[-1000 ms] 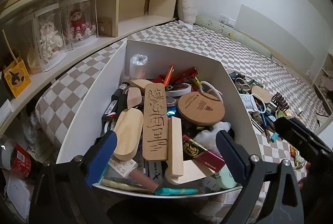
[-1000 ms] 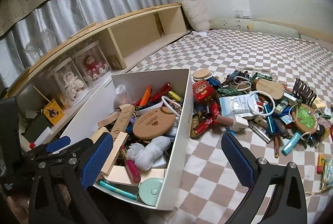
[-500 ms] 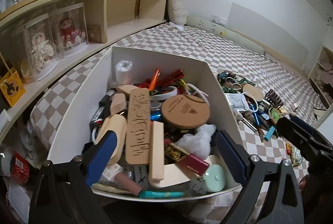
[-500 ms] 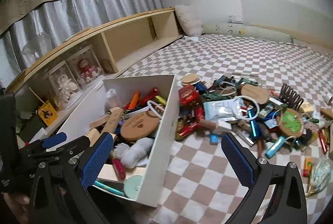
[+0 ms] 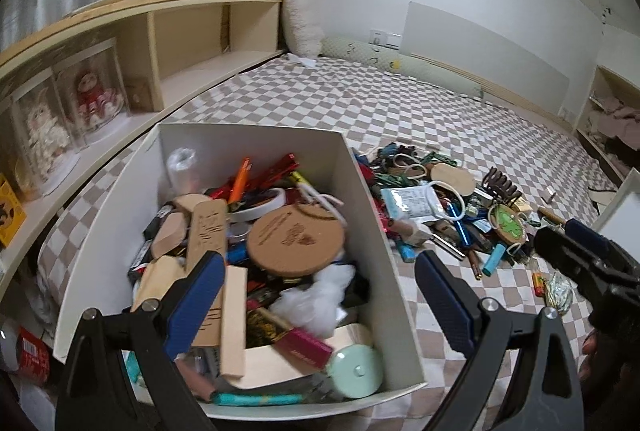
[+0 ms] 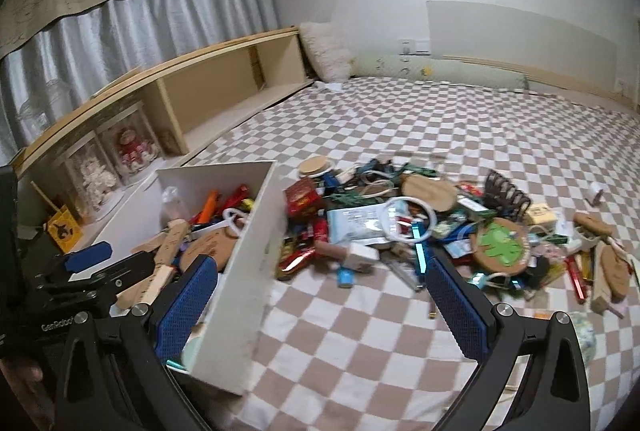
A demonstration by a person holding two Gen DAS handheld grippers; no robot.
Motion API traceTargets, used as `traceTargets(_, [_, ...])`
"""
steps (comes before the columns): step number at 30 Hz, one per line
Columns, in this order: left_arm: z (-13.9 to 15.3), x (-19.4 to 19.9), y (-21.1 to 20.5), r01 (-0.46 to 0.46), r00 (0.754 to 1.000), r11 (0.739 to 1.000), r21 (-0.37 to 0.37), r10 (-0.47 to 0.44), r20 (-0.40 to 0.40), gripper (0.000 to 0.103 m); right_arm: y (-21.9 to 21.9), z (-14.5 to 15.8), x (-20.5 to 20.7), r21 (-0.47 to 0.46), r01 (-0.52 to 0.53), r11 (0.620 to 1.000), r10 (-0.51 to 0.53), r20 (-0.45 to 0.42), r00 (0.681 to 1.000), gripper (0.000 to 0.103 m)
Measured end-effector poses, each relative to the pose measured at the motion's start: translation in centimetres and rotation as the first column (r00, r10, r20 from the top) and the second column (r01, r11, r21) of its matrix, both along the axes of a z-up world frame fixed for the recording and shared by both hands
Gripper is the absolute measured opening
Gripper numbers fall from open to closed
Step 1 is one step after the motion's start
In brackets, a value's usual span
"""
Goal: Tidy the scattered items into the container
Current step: 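Move both tools back toward the pile of items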
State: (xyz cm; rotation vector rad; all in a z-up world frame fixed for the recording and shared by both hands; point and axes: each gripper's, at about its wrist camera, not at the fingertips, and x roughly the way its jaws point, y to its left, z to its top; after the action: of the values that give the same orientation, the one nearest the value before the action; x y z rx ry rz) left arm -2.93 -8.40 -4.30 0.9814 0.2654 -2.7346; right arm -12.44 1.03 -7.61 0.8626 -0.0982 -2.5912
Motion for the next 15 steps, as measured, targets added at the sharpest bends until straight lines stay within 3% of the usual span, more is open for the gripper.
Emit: traceTargets(15, [-0.6,-3.1,4.7,0.109,0.994,0.994,0.012,-0.109,-0.006,0.096,7.3,-0.7,-0.6,-0.003,0.137,0.991,-0.137,0.006,0.991,0.103])
